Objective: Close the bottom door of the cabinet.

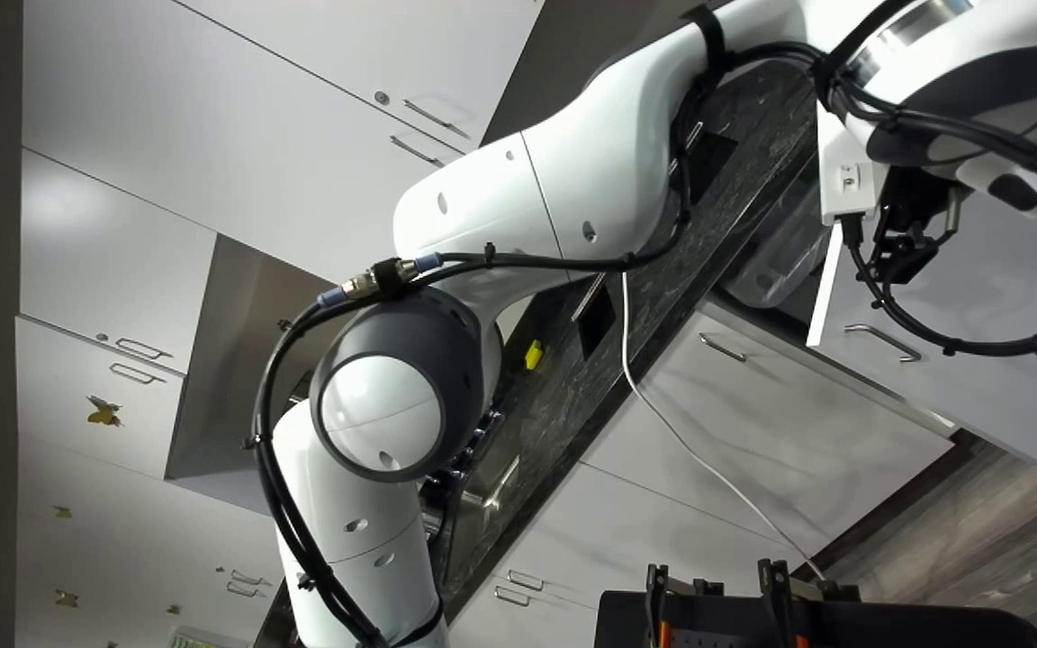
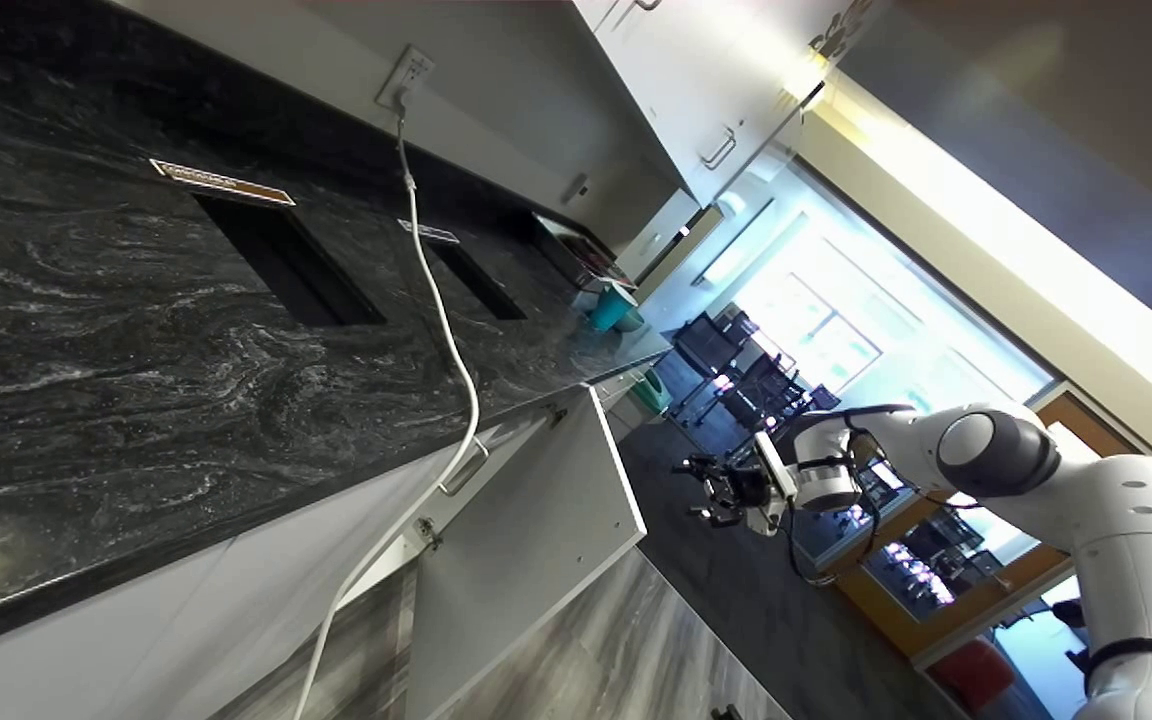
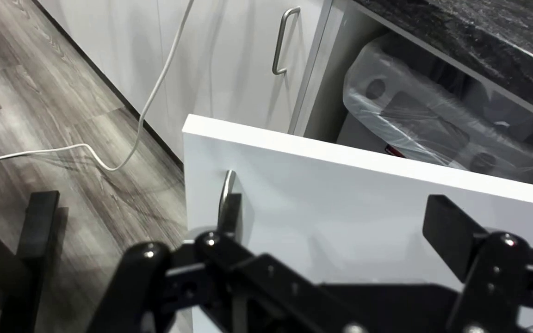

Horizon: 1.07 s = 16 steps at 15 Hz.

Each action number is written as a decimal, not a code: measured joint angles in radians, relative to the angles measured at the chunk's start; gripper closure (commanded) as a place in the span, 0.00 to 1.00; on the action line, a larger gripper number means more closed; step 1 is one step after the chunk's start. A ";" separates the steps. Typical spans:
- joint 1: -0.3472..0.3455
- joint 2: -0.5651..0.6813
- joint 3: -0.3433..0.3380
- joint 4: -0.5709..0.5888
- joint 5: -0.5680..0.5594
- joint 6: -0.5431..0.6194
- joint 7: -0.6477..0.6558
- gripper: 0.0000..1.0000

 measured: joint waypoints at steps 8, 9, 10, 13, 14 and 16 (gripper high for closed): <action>0.007 0.031 0.001 0.016 0.000 0.002 0.000 0.00; 0.007 0.038 0.001 0.016 0.000 0.007 0.000 0.00; 0.007 0.047 0.001 0.016 0.000 0.013 0.000 0.00; 0.004 0.078 0.001 0.016 0.010 0.016 0.000 0.26; 0.003 0.088 0.001 0.016 0.019 0.016 0.000 0.34; 0.001 0.104 0.001 0.016 0.036 0.016 -0.001 0.51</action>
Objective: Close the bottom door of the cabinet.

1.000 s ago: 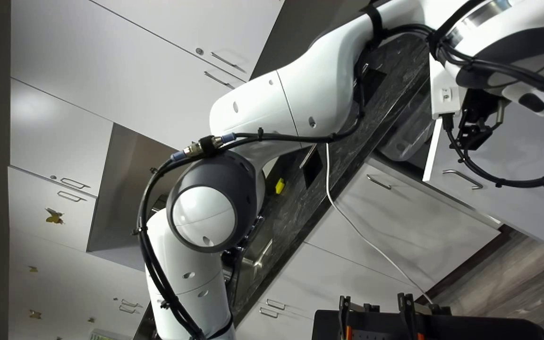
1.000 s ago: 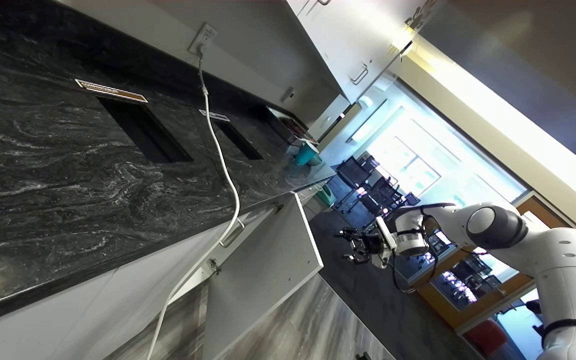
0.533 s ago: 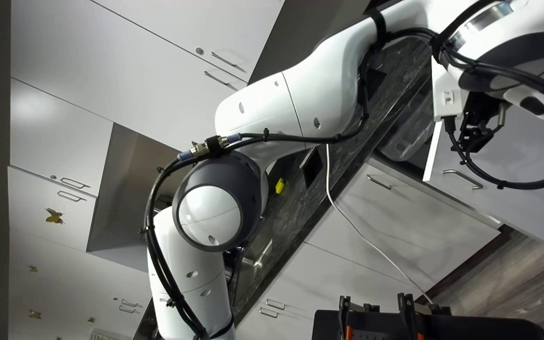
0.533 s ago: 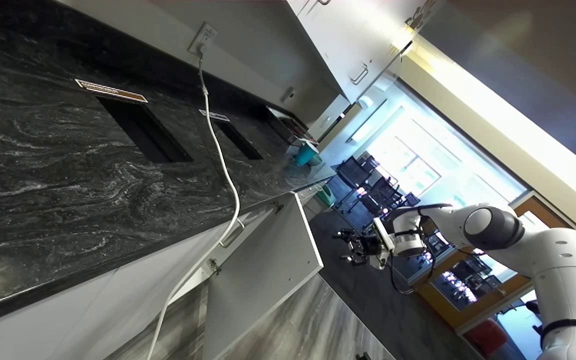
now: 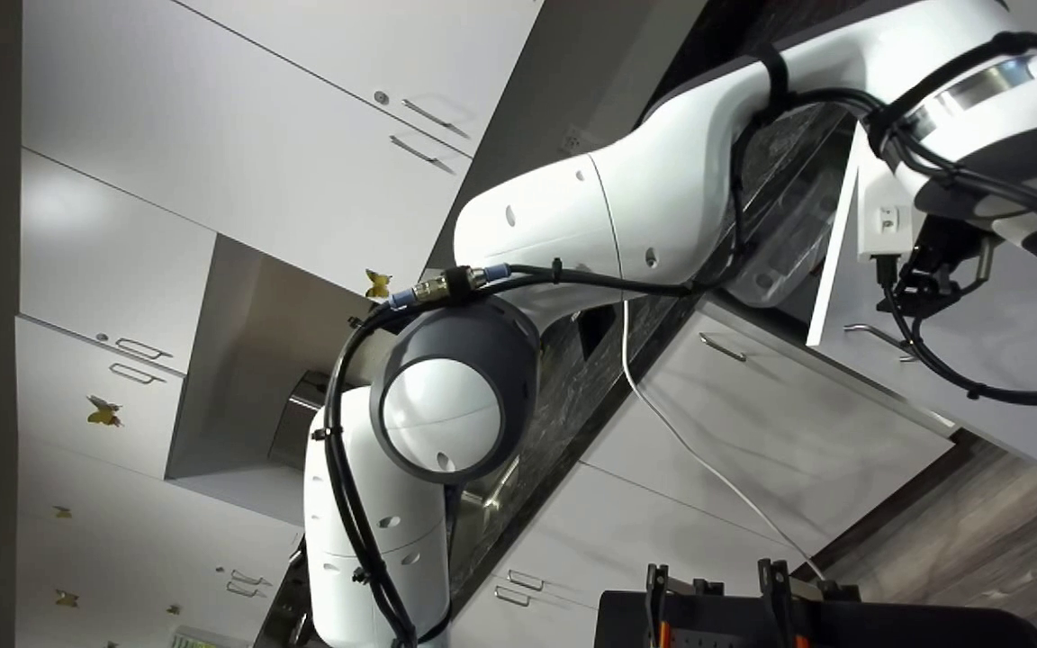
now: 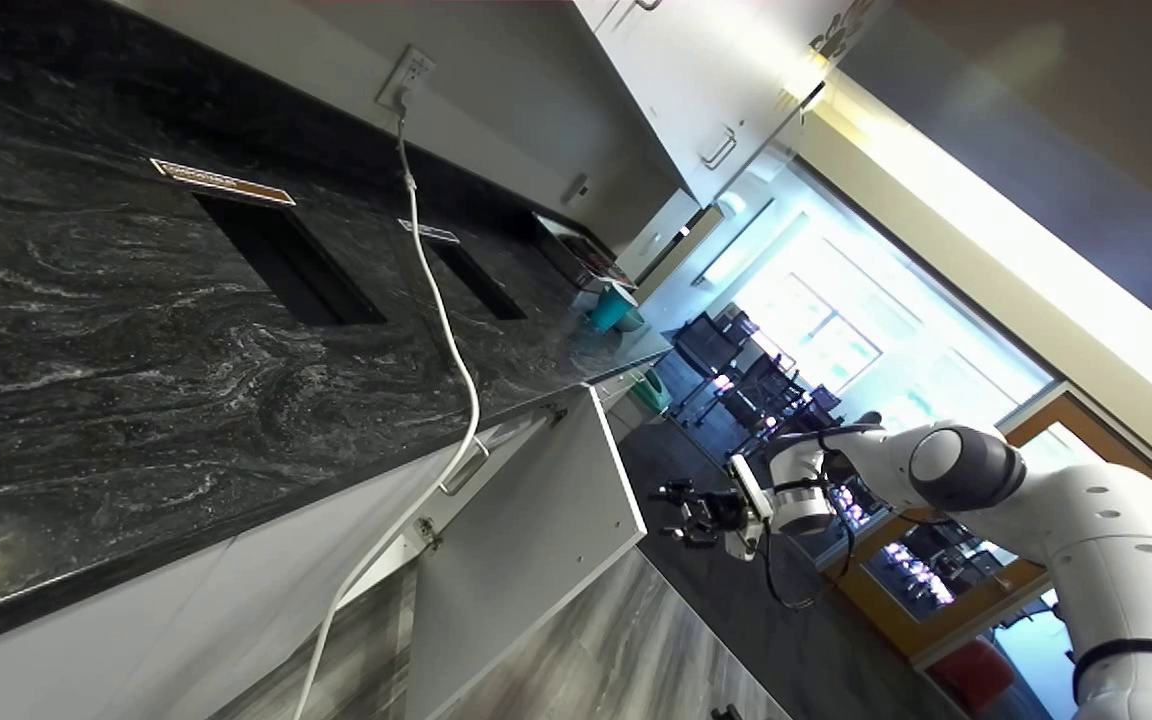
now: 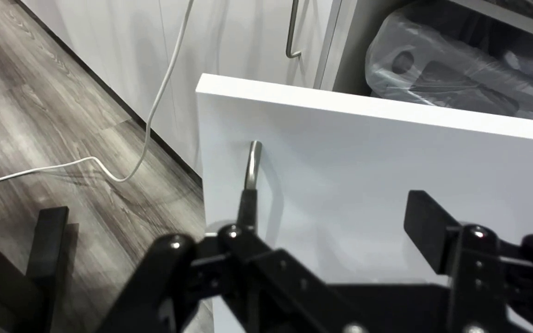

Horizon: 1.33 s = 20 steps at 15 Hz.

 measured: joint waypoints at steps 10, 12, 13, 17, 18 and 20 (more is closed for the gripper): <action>0.000 0.031 0.002 0.000 0.035 0.000 0.000 1.00; 0.001 0.038 0.006 0.000 0.035 0.000 0.000 1.00; 0.001 0.042 0.011 0.000 0.035 0.000 0.000 1.00; 0.007 0.063 0.036 0.000 0.035 0.000 0.000 1.00; 0.008 0.068 0.043 0.000 0.035 0.000 0.000 1.00; 0.012 0.076 0.054 0.000 0.038 0.000 0.000 1.00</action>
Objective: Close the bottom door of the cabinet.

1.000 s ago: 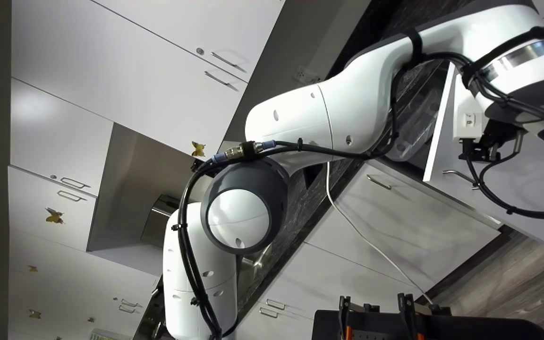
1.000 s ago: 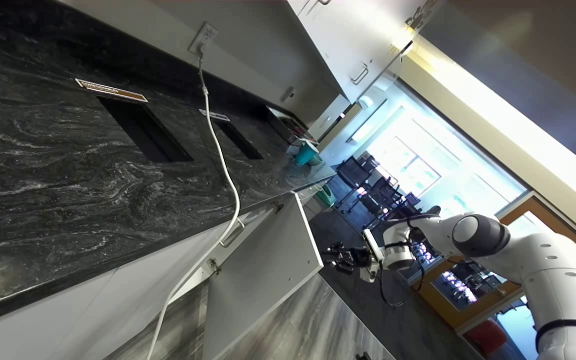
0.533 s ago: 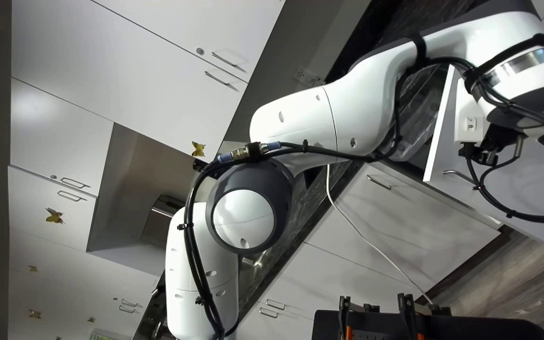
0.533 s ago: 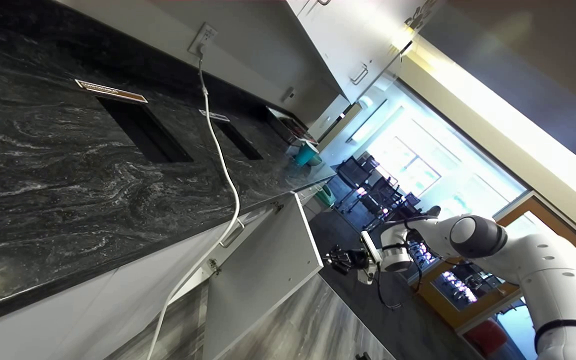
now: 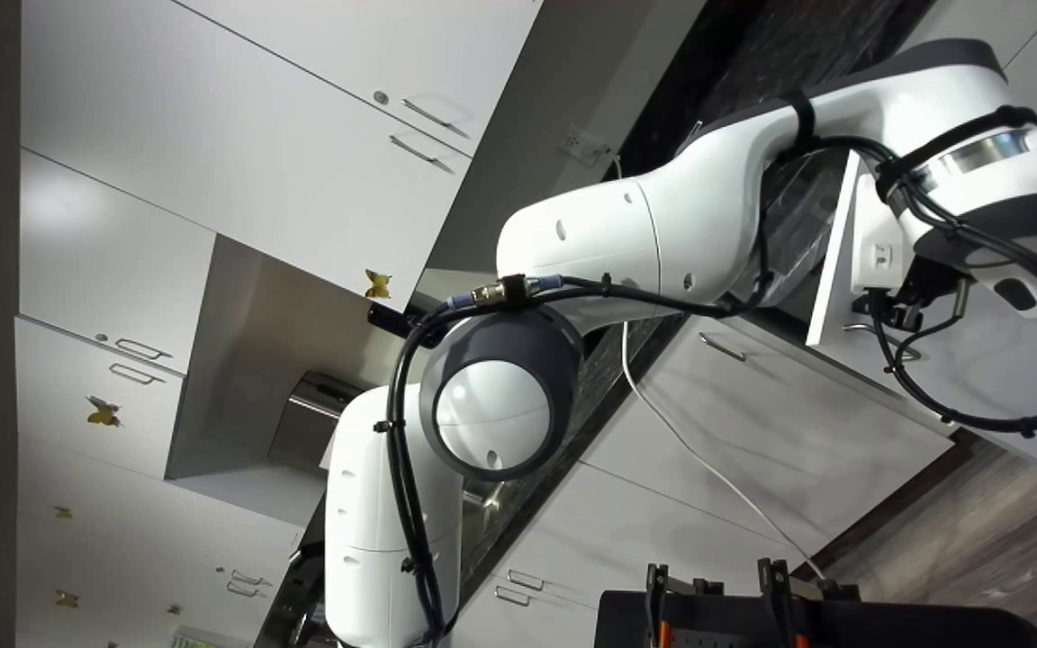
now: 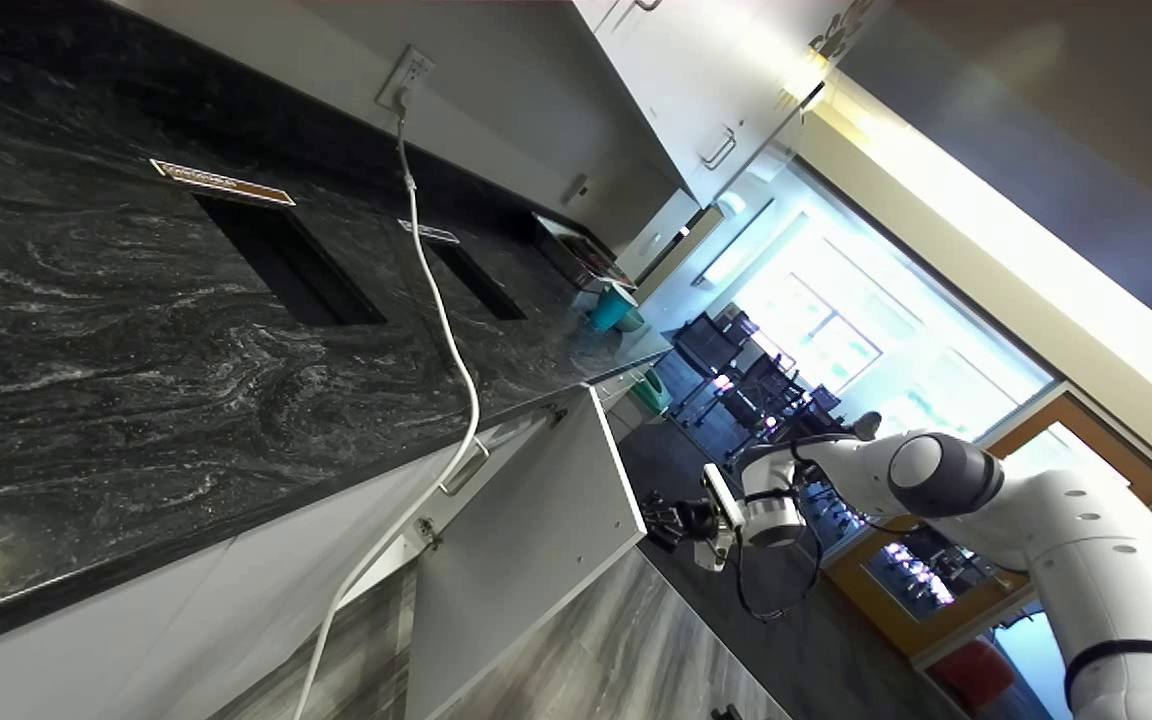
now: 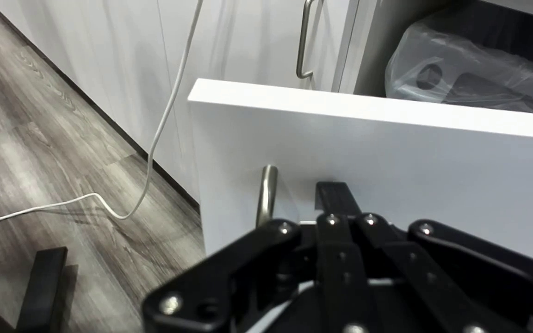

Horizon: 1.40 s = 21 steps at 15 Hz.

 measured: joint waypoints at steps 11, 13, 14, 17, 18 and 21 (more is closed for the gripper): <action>0.025 0.008 0.043 -0.048 0.152 -0.007 0.000 1.00; 0.043 0.008 0.045 -0.065 0.203 -0.005 0.000 1.00; 0.055 0.008 0.045 -0.074 0.228 -0.003 0.000 1.00; 0.097 0.009 0.047 -0.102 0.307 0.013 0.001 1.00; 0.114 0.009 0.047 -0.111 0.337 0.026 0.002 1.00; 0.166 0.010 0.051 -0.137 0.436 0.070 0.004 1.00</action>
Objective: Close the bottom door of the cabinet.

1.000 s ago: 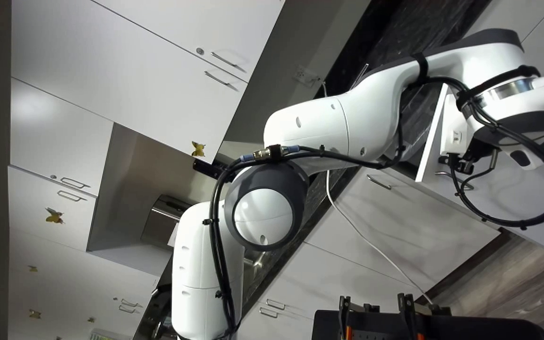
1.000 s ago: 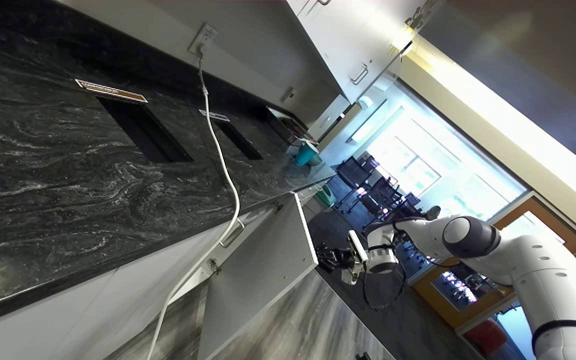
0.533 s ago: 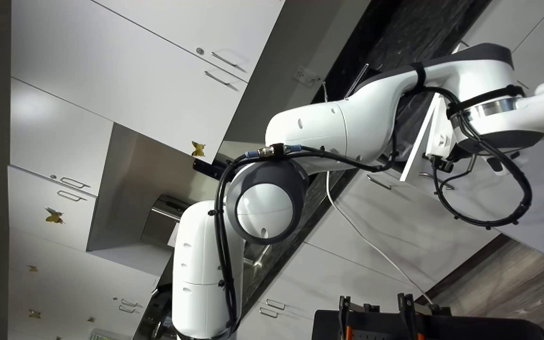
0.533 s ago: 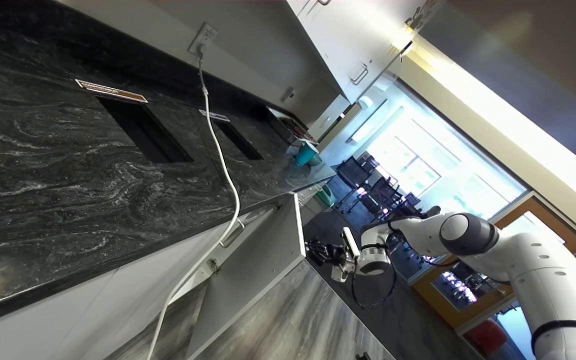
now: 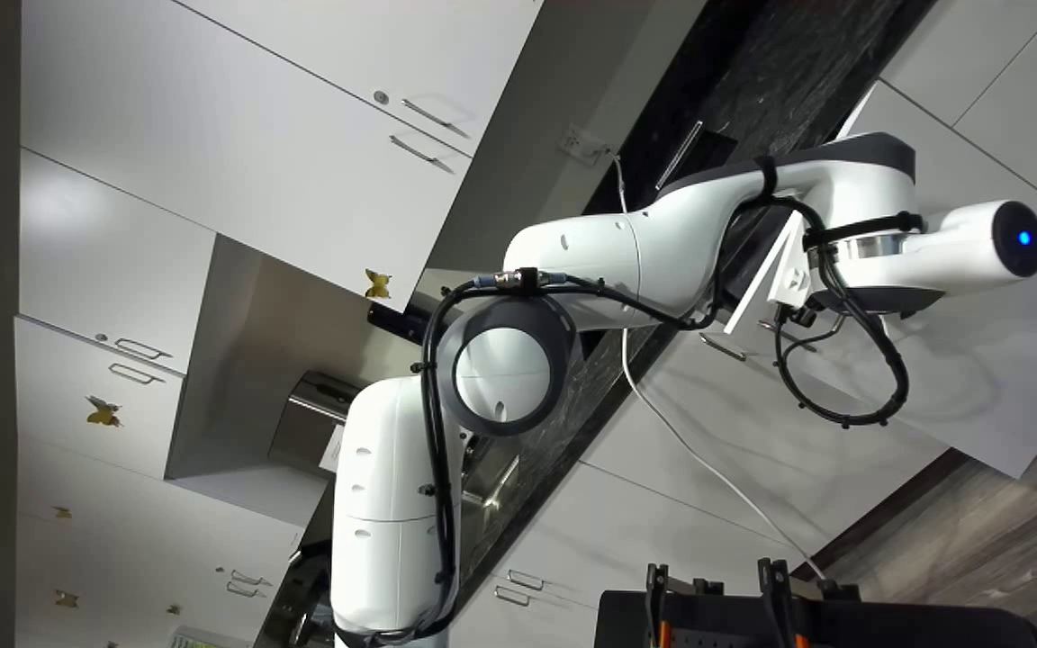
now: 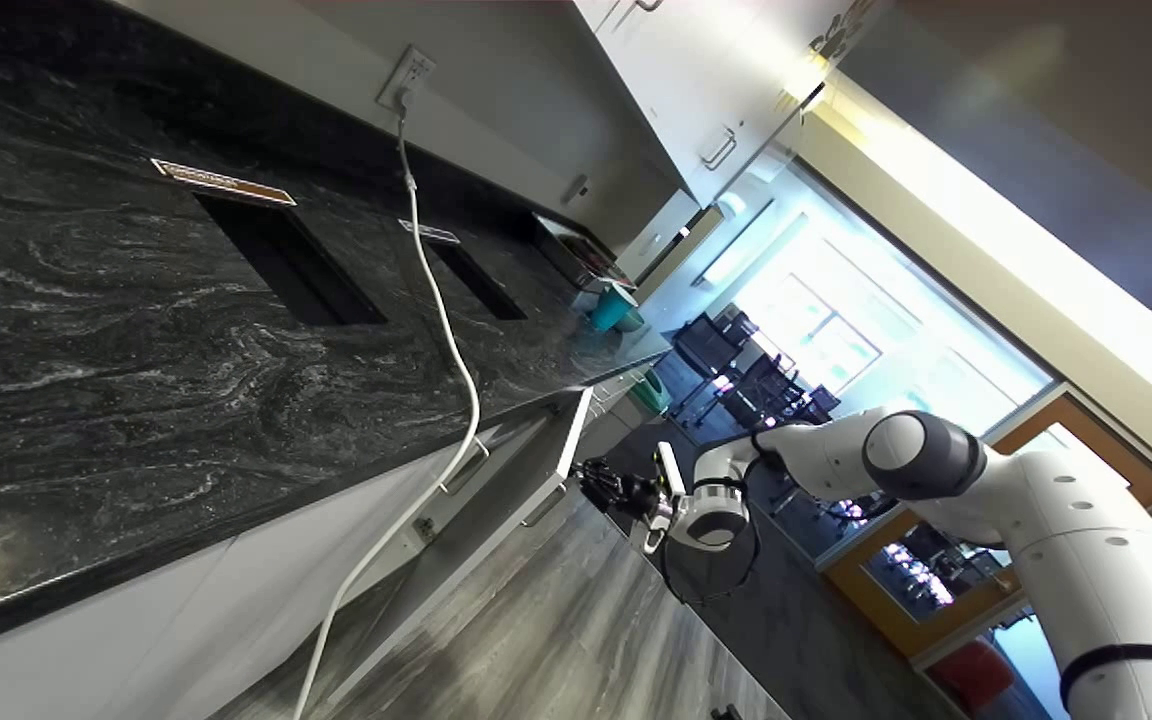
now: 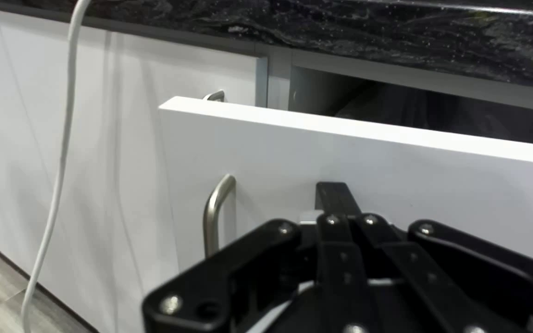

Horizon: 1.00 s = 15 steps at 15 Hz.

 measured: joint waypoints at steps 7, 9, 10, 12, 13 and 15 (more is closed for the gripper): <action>0.102 0.001 0.055 -0.023 0.220 0.145 0.033 1.00; 0.121 0.001 0.075 -0.023 0.263 0.171 0.044 1.00; 0.125 0.000 0.074 -0.027 0.271 0.174 0.047 1.00; 0.125 0.000 0.076 -0.032 0.280 0.173 0.050 1.00; 0.125 0.000 0.076 -0.033 0.282 0.173 0.050 1.00; 0.125 -0.002 0.074 -0.036 0.283 0.173 0.046 1.00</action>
